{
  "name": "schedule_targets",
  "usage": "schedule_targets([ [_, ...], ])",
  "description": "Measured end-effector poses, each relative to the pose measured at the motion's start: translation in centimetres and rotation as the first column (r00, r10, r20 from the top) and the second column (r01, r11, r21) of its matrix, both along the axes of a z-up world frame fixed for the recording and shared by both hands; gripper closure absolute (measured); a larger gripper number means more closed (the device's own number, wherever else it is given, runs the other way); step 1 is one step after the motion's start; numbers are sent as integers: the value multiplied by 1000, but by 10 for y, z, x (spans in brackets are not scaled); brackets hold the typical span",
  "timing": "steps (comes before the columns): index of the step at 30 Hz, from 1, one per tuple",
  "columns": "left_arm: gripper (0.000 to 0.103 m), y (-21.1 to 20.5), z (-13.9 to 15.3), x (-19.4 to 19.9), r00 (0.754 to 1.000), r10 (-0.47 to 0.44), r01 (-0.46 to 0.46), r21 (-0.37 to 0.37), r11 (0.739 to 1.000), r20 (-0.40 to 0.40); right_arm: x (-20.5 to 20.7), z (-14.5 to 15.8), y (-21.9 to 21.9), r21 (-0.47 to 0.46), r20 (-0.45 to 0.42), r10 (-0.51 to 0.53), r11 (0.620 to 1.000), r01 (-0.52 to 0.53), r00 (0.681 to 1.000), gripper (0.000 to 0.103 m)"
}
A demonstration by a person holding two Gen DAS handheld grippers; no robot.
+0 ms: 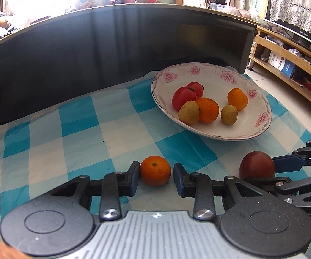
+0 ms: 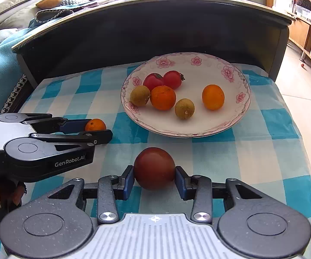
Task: Organize fruits
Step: 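Grasp the large dark red fruit with the right tool while the left tool grasps the tangerine, then carry the dark red fruit in the right tool and the tangerine in the left tool over the bowl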
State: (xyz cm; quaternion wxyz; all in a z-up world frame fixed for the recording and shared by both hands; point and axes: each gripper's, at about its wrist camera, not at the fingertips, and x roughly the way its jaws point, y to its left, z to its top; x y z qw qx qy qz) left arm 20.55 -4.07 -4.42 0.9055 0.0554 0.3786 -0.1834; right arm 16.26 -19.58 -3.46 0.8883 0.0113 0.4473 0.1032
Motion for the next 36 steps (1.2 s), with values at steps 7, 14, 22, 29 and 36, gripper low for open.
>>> schedule_targets([
  [7, 65, 3, 7, -14, 1000, -13, 14, 15, 1000, -25, -5, 8, -1, 13, -1, 4, 1000, -4, 1000, 69],
  [14, 65, 6, 29, -58, 998, -48, 50, 36, 998, -47, -36, 26, -2, -32, -8, 47, 998, -47, 999, 69],
  [22, 65, -1, 62, -113, 999, -42, 44, 74, 996, -26, -85, 49, -13, -9, -11, 42, 999, -42, 999, 69],
  [29, 65, -19, 92, -118, 999, -40, 39, 46, 998, 24, -90, 73, -20, -2, 63, 2, 1000, -2, 998, 69],
  [36, 65, -38, 95, -85, 998, -23, 20, 46, 999, 53, -59, 75, -35, 19, 100, -54, 998, 52, 994, 69],
])
